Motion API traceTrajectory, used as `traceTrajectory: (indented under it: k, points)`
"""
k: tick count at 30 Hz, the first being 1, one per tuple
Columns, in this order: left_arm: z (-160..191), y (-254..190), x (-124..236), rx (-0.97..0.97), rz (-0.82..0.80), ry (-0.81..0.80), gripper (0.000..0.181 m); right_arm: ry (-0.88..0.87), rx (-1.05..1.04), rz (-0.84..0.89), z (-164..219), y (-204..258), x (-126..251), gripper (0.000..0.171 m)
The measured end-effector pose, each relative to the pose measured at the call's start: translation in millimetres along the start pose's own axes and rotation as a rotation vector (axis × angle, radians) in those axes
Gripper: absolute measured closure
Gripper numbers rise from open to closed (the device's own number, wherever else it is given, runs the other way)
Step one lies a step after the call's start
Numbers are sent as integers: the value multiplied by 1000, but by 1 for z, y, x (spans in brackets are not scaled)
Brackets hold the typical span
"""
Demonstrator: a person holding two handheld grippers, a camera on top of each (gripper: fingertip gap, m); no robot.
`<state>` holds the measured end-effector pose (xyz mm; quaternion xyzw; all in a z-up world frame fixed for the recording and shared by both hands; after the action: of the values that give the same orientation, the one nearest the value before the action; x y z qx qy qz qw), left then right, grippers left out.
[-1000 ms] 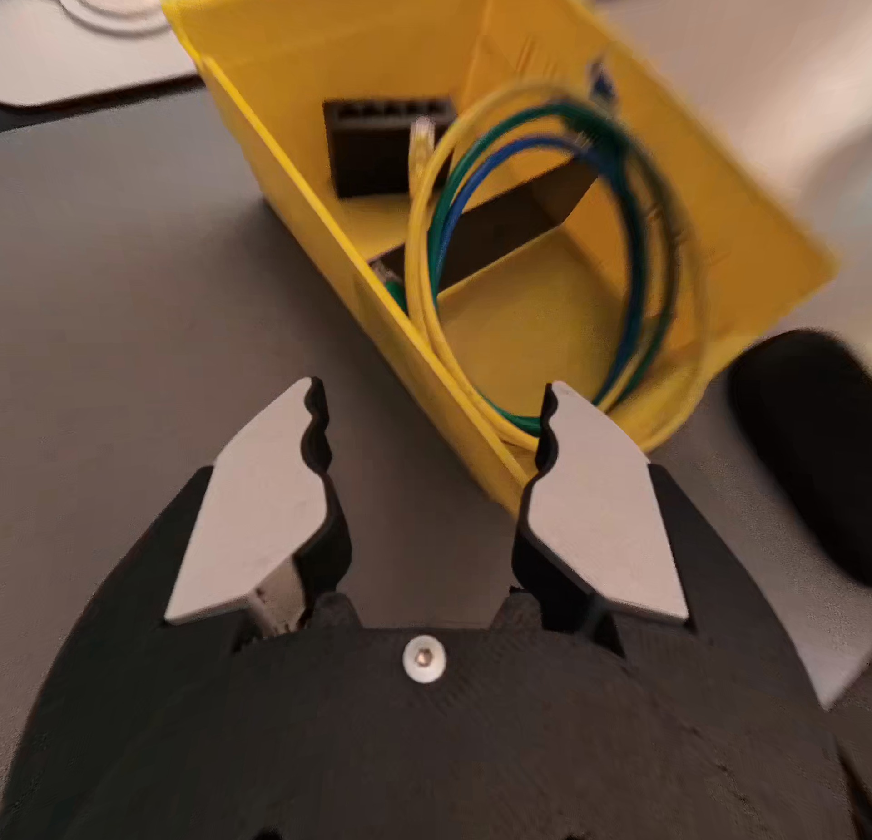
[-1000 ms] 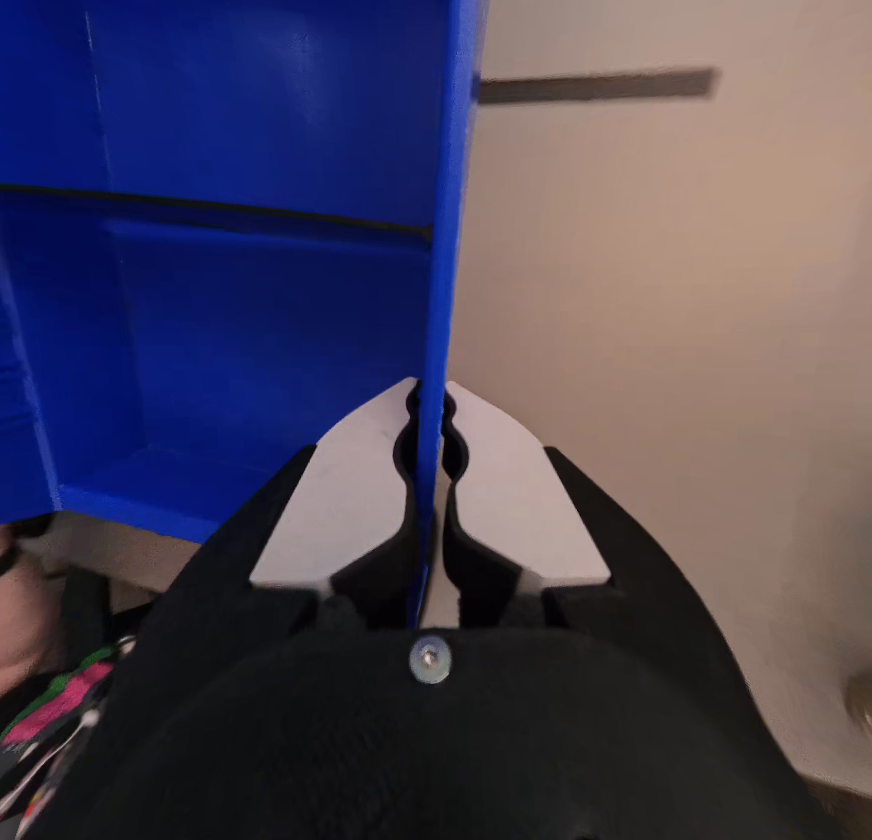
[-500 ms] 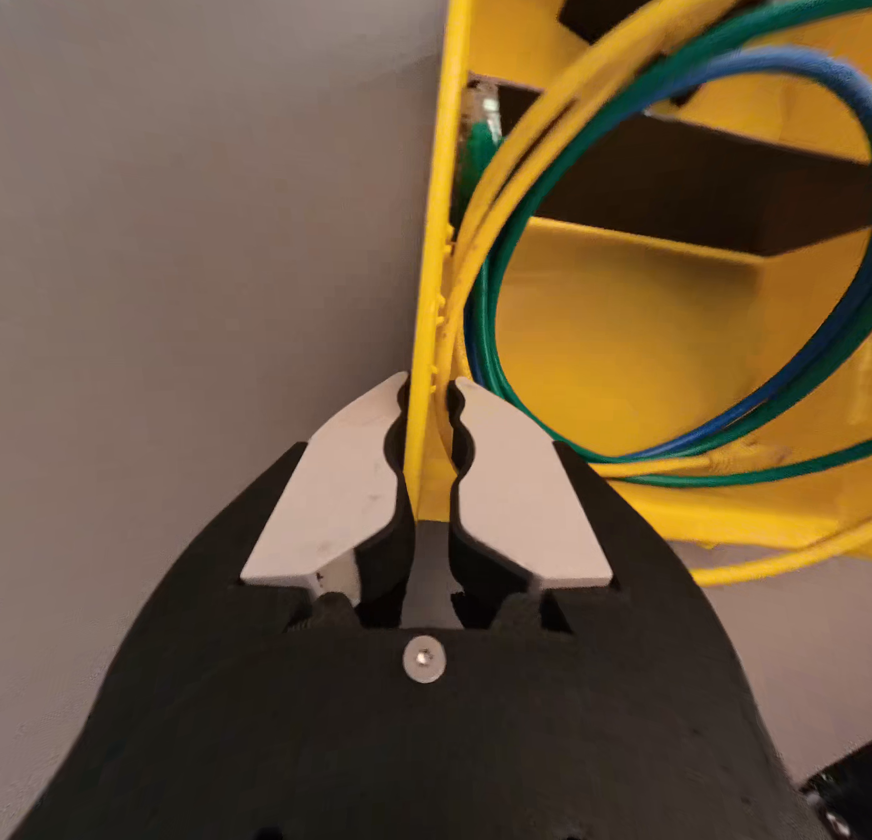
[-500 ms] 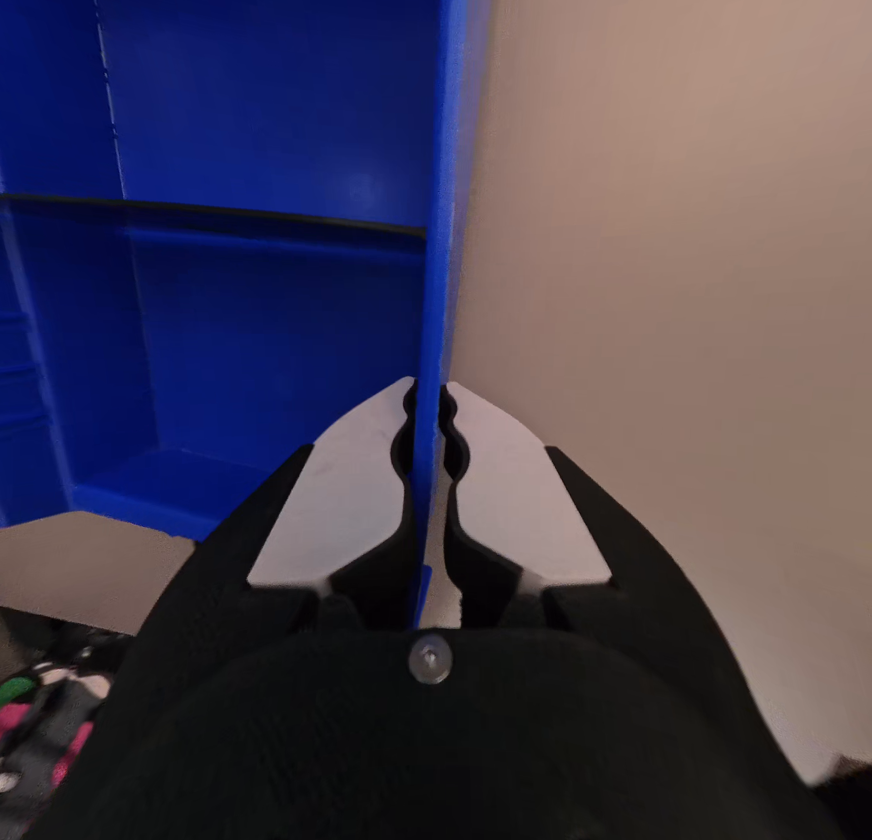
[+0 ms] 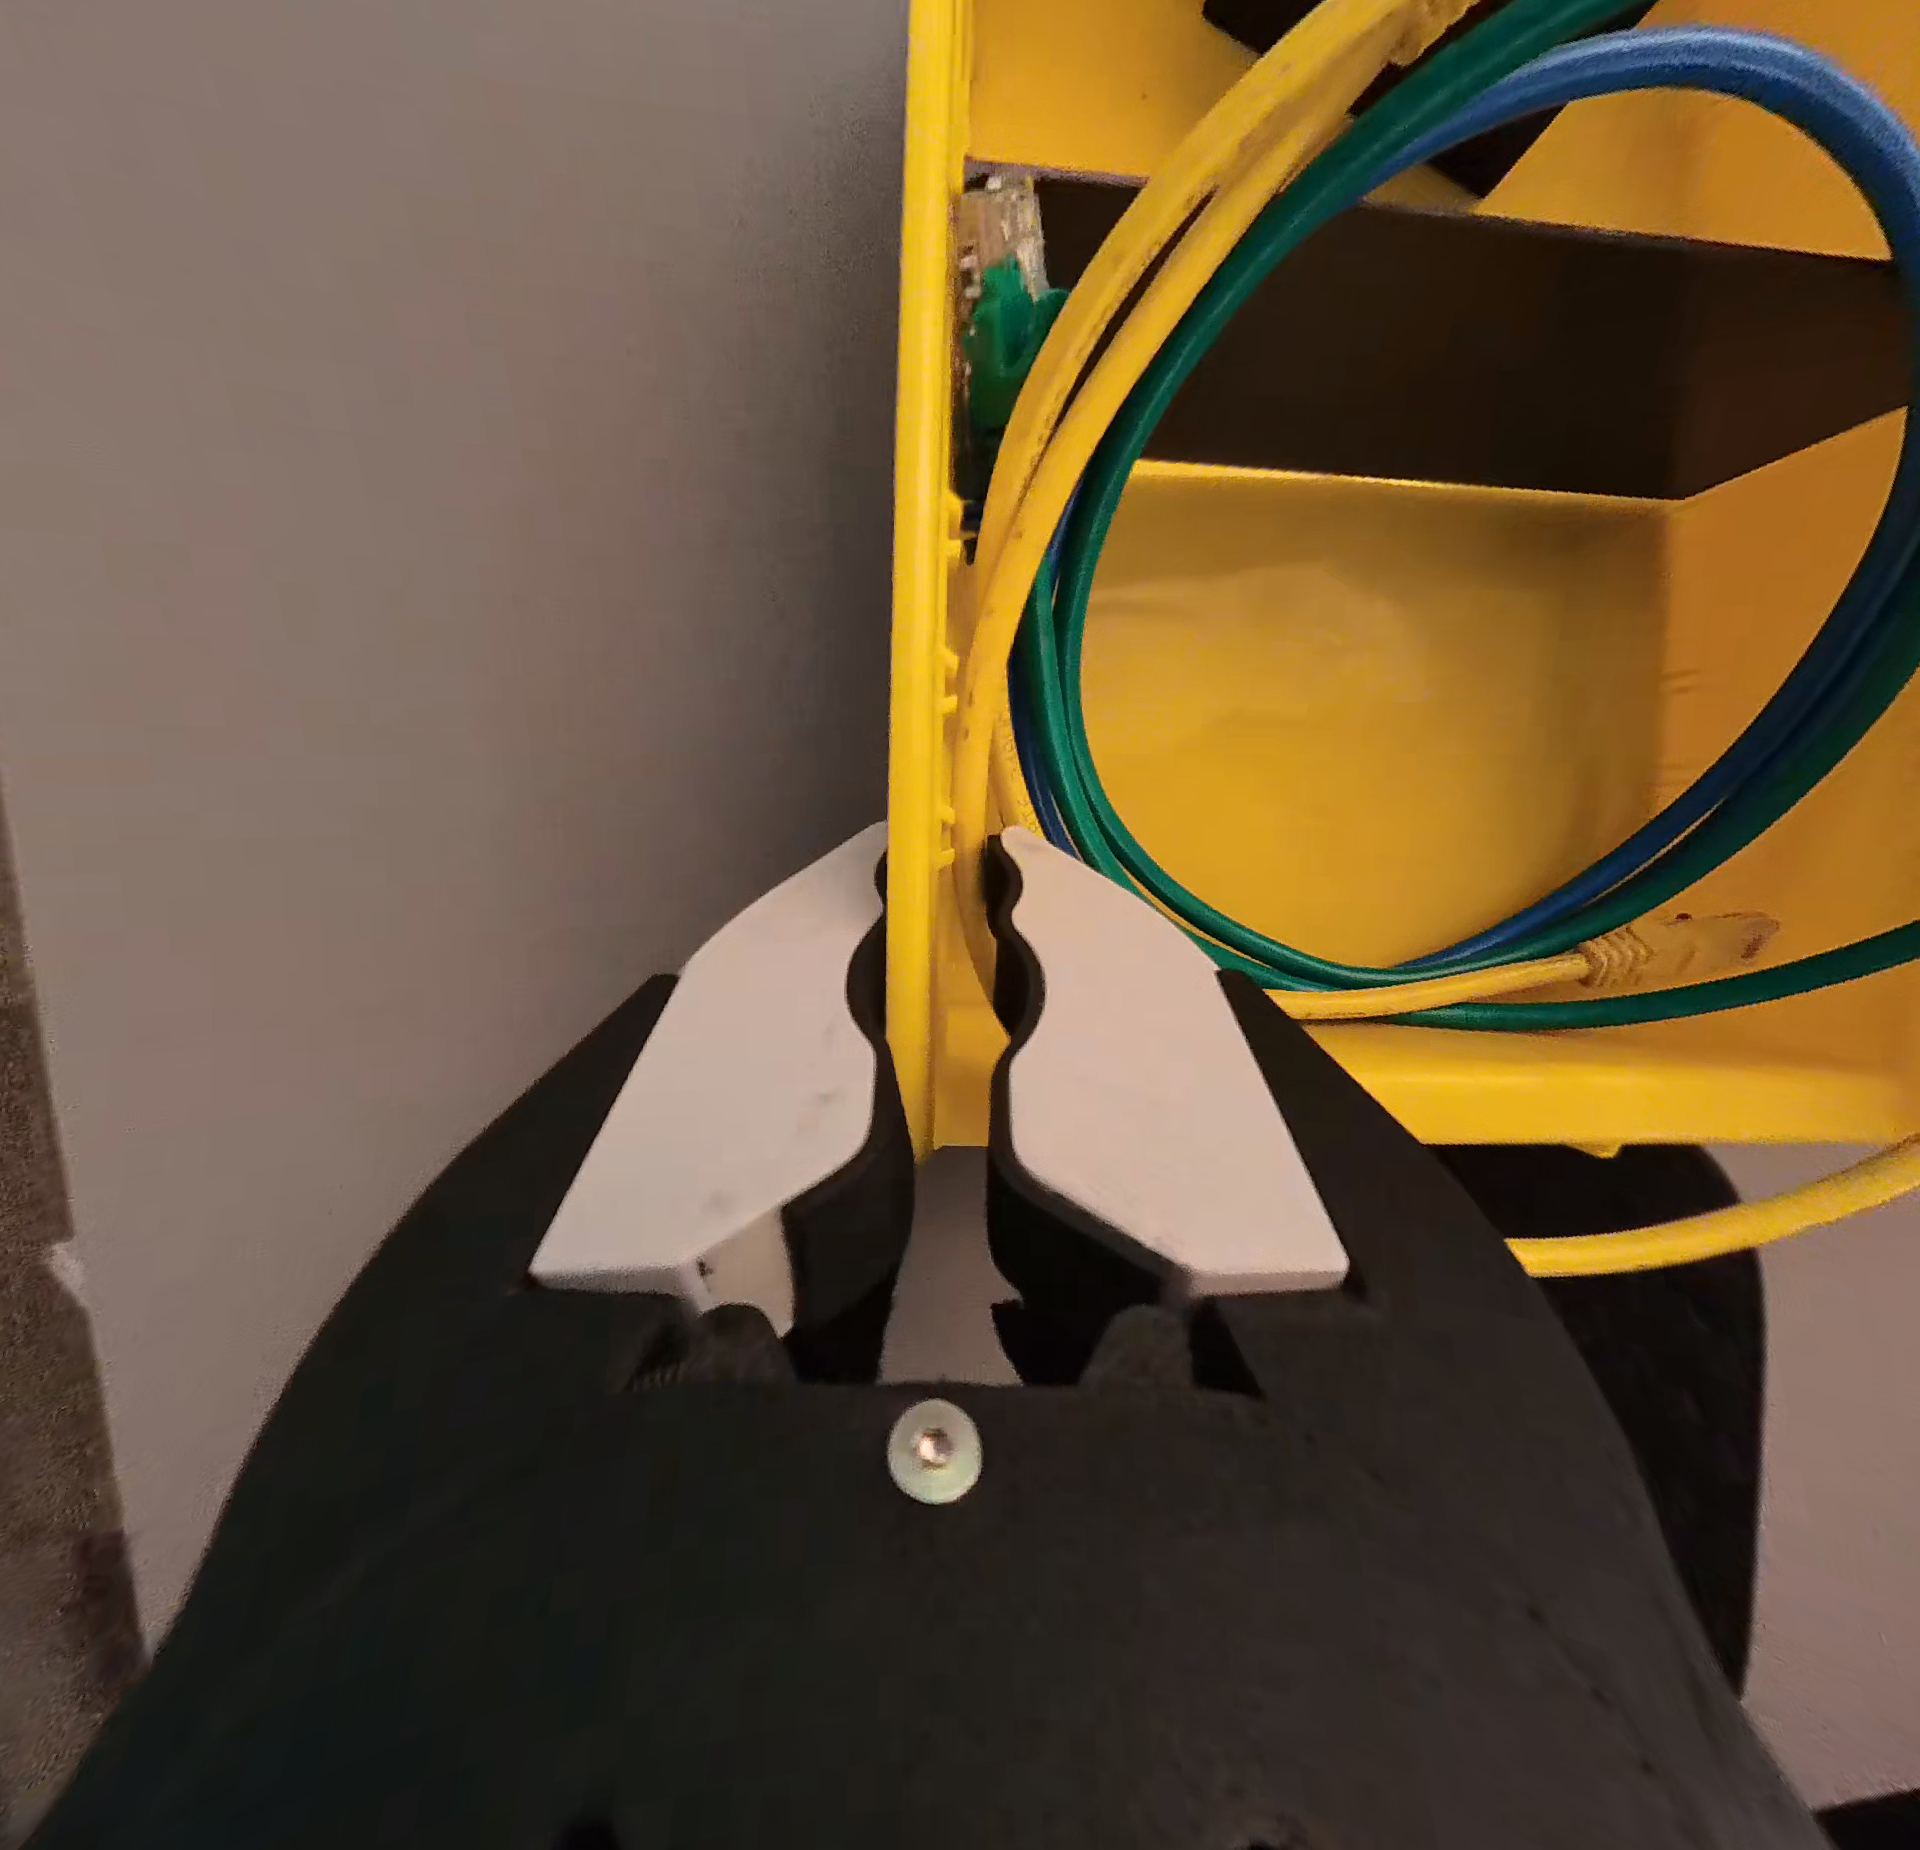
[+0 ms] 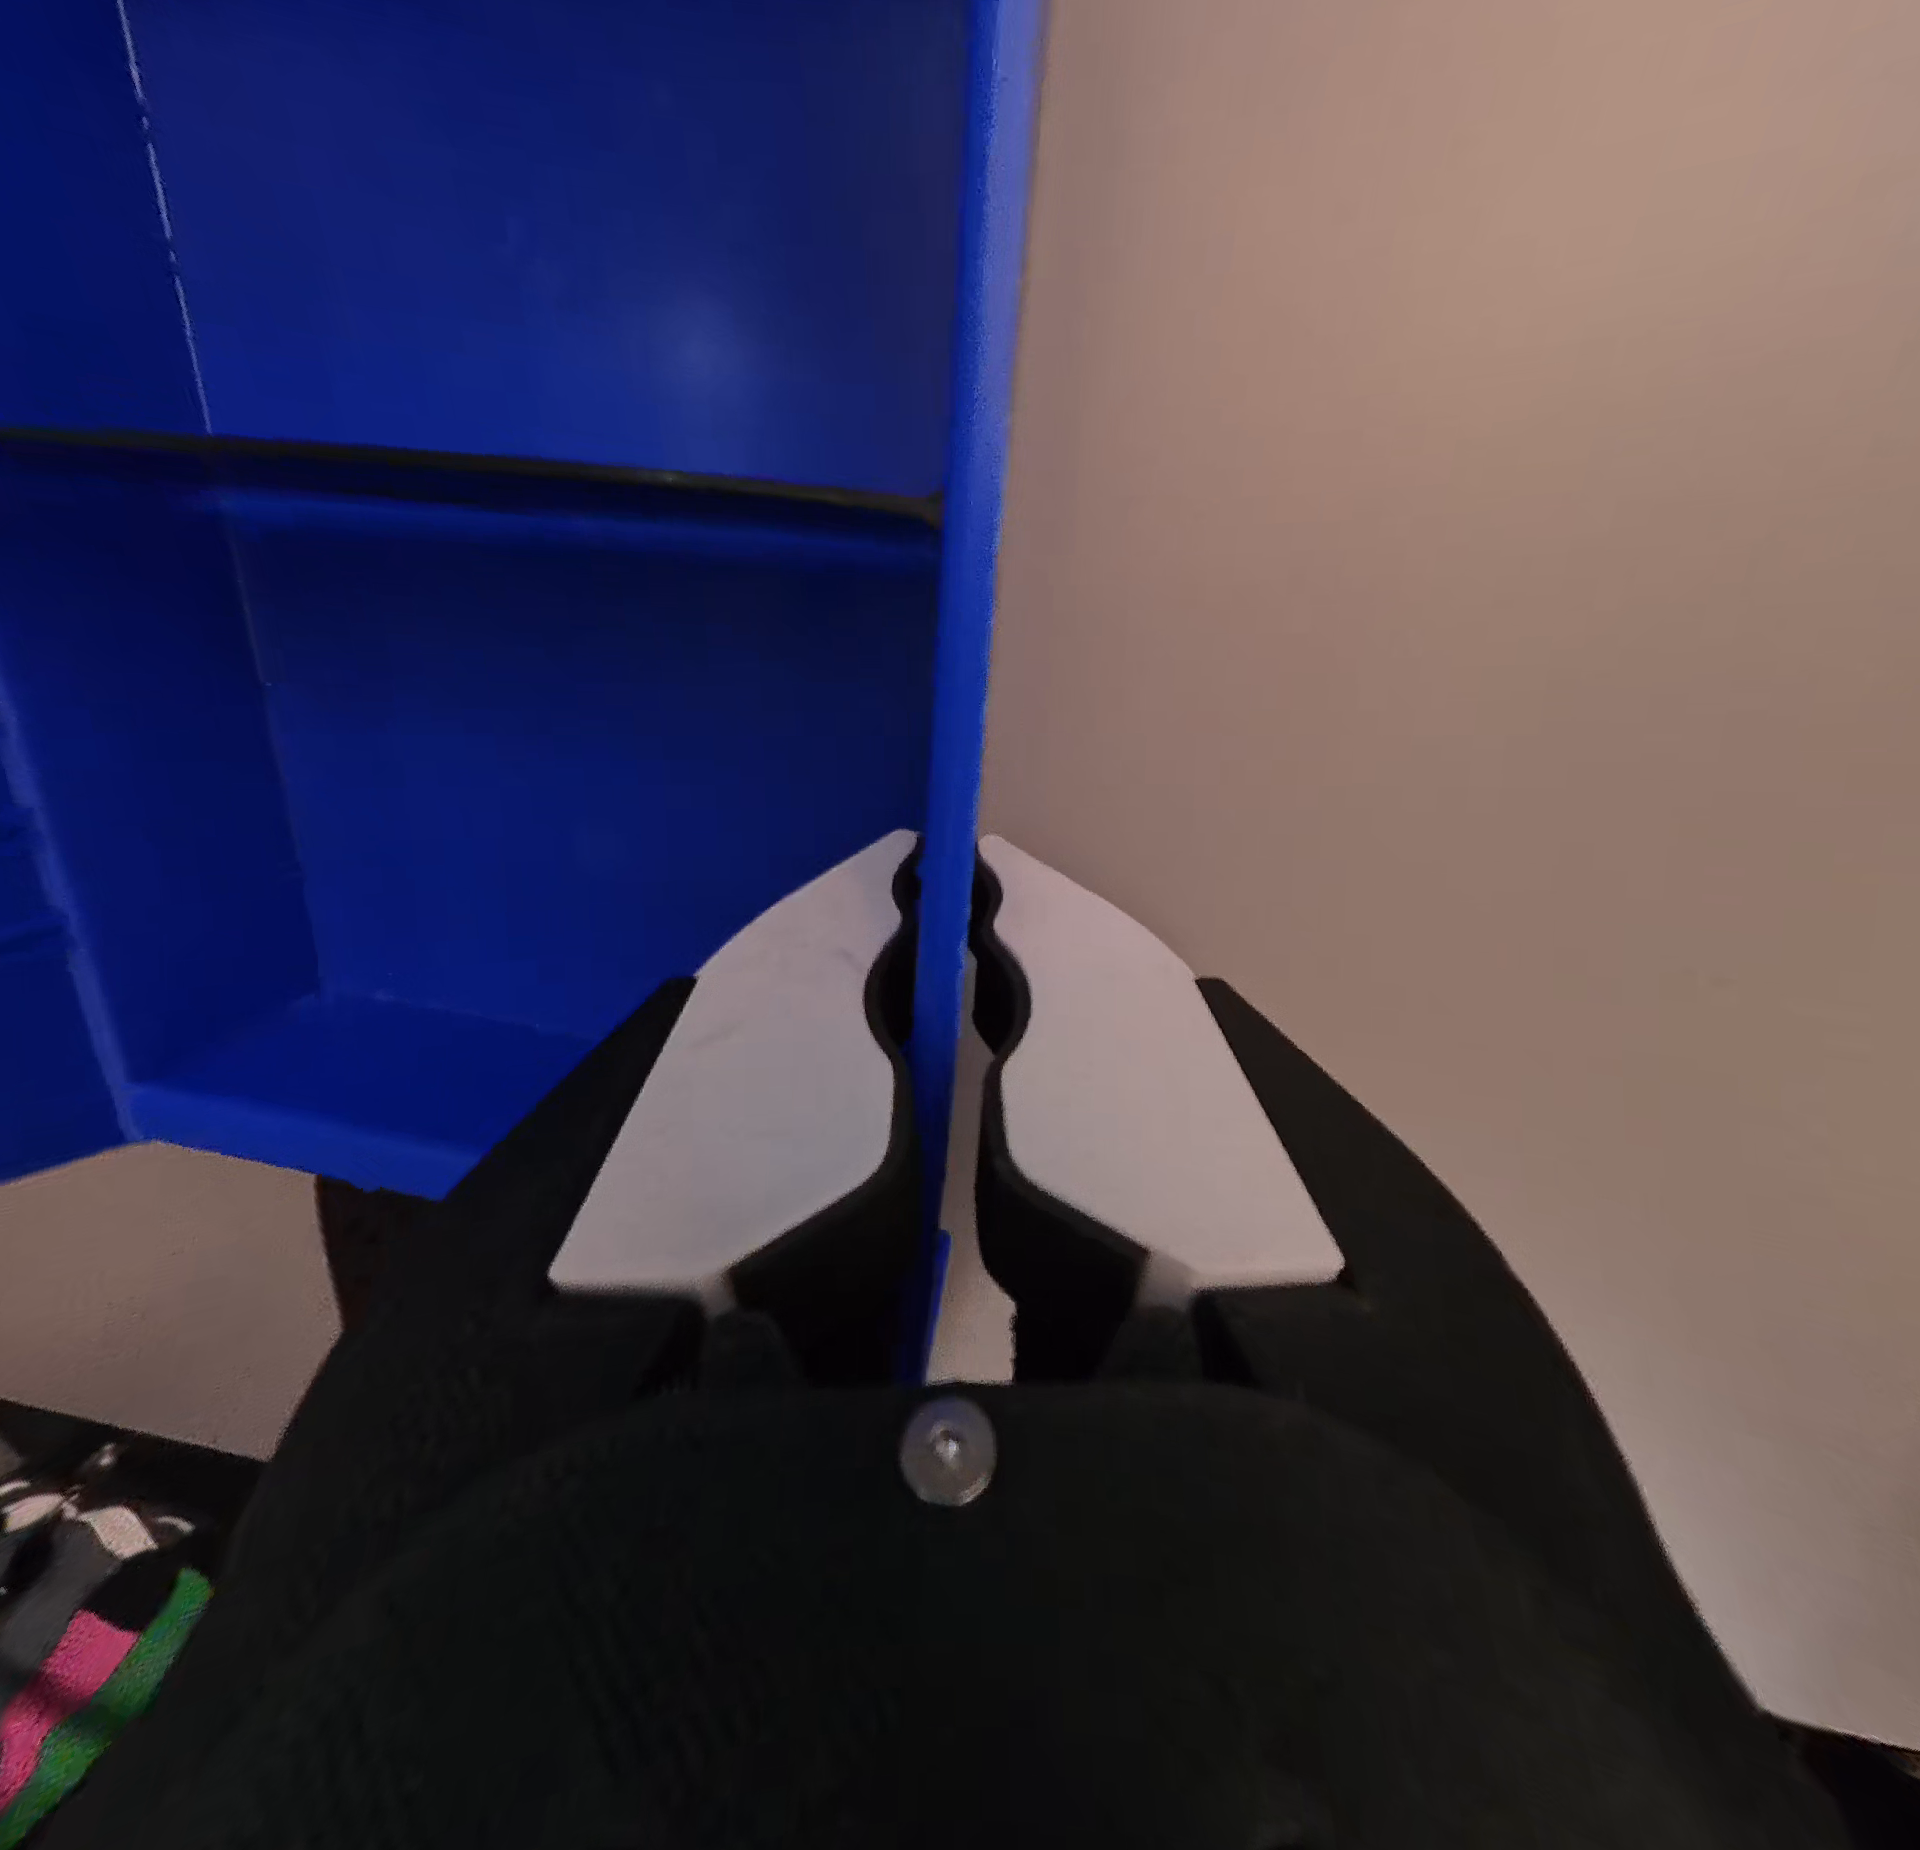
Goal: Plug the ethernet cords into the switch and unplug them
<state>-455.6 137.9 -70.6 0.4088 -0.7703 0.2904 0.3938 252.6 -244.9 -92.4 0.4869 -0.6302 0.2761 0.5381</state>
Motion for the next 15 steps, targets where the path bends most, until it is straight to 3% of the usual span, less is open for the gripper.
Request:
traceTrajectory:
  k: [15]
  points:
    - [25,59,24,248,-91,-77,171,11,1,-15,7,-31,8,165]
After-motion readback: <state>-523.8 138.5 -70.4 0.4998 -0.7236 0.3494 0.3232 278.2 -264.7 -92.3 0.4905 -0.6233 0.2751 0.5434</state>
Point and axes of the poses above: each gripper's, where its closed fingertips meet, x back along the fingers, z out of its underside, y = z × x across the jaws, the point moved 4 cm from there along x, back along the fingers, and after that the axes turned 7 degrees about x, right-handed, at the moved point
